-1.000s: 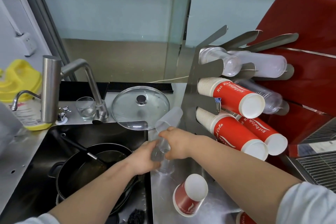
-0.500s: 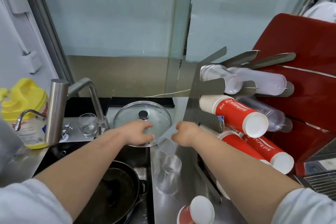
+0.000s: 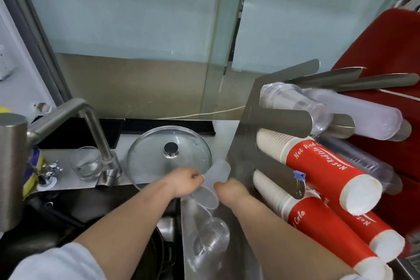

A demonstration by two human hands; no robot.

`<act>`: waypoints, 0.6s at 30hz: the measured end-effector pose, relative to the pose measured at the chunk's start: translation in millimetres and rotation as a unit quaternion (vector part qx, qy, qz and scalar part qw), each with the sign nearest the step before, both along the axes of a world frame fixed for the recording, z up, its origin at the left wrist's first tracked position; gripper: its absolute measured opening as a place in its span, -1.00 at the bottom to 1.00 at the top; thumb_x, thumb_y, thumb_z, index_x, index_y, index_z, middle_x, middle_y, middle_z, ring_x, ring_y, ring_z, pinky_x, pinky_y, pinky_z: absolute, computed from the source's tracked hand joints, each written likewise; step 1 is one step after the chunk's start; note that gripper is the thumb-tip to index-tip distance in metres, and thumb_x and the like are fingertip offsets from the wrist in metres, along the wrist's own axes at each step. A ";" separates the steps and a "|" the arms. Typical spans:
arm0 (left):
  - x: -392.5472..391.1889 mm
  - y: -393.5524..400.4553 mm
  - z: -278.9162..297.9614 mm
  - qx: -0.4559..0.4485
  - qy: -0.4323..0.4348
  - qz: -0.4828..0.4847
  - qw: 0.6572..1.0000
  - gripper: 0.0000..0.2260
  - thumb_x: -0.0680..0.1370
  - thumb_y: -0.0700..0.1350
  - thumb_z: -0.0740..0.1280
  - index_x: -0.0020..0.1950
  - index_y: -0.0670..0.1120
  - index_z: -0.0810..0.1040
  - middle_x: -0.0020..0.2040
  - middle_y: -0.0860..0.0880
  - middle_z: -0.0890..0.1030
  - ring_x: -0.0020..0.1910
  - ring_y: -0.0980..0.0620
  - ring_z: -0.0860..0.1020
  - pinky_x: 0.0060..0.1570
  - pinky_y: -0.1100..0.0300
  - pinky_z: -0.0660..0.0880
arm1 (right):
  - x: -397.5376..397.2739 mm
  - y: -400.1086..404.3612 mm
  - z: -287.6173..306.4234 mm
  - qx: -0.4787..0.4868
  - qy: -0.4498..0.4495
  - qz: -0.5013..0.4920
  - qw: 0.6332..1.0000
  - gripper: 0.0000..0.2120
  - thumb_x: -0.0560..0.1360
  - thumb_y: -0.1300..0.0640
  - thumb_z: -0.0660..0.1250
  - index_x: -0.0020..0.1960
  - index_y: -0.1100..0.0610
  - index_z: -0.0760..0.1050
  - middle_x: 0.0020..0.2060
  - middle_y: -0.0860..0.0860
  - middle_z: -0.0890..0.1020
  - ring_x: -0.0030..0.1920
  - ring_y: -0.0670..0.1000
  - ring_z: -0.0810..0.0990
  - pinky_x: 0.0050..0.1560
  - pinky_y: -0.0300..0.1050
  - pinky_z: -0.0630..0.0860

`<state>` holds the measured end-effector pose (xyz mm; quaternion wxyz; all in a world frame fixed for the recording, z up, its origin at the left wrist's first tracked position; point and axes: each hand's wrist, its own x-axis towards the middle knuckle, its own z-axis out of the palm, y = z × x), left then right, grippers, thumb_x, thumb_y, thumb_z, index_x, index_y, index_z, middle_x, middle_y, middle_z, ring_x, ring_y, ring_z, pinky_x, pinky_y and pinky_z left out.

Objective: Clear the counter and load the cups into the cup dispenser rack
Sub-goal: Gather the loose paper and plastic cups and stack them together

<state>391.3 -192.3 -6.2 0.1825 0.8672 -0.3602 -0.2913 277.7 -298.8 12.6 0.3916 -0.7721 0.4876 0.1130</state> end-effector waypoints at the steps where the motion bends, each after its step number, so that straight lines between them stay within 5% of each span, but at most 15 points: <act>1: 0.1 -2.4 -4.0 -0.001 0.006 -0.001 1.000 -0.65 0.62 0.13 0.14 0.12 -0.07 0.58 0.14 -0.10 0.64 0.13 -0.10 0.56 0.11 0.13 0.47 | 0.9 -1.4 -4.3 0.012 -0.001 -0.014 1.000 -0.63 0.56 0.05 0.18 0.23 0.25 0.51 0.15 0.17 0.59 0.22 0.16 0.54 0.09 -0.11 0.46; 6: 0.6 -9.4 -25.2 -0.030 0.063 0.028 0.997 -0.69 0.61 0.07 0.17 0.07 -0.11 0.59 0.04 -0.08 0.63 0.06 -0.09 0.57 -0.02 0.16 0.44 | 7.6 -4.9 -21.1 0.077 -0.020 -0.064 0.995 -0.73 0.53 0.04 0.19 0.07 0.20 0.51 -0.17 0.09 0.49 -0.09 0.07 0.45 -0.03 -0.12 0.42; 12: -0.4 -8.8 -30.1 -0.086 0.148 0.087 0.981 -0.76 0.57 -0.03 0.24 0.00 -0.17 0.61 -0.08 -0.11 0.64 -0.09 -0.06 0.58 -0.09 0.16 0.48 | 16.9 -16.5 -55.1 0.139 -0.075 -0.124 0.980 -0.45 0.15 -0.03 0.22 0.06 0.22 0.55 -0.04 0.16 0.66 0.03 0.24 0.64 0.10 0.08 0.56; 18: -6.4 1.6 -23.7 -0.100 0.179 0.084 0.975 -0.65 0.38 0.05 0.27 0.07 -0.07 0.62 0.05 -0.12 0.68 0.07 -0.09 0.63 0.13 -0.02 0.53 | 7.3 -2.5 -31.4 0.194 -0.149 -0.162 0.956 -0.71 0.36 0.25 0.35 0.08 0.26 0.55 0.01 0.23 0.66 0.01 0.21 0.66 0.14 0.14 0.57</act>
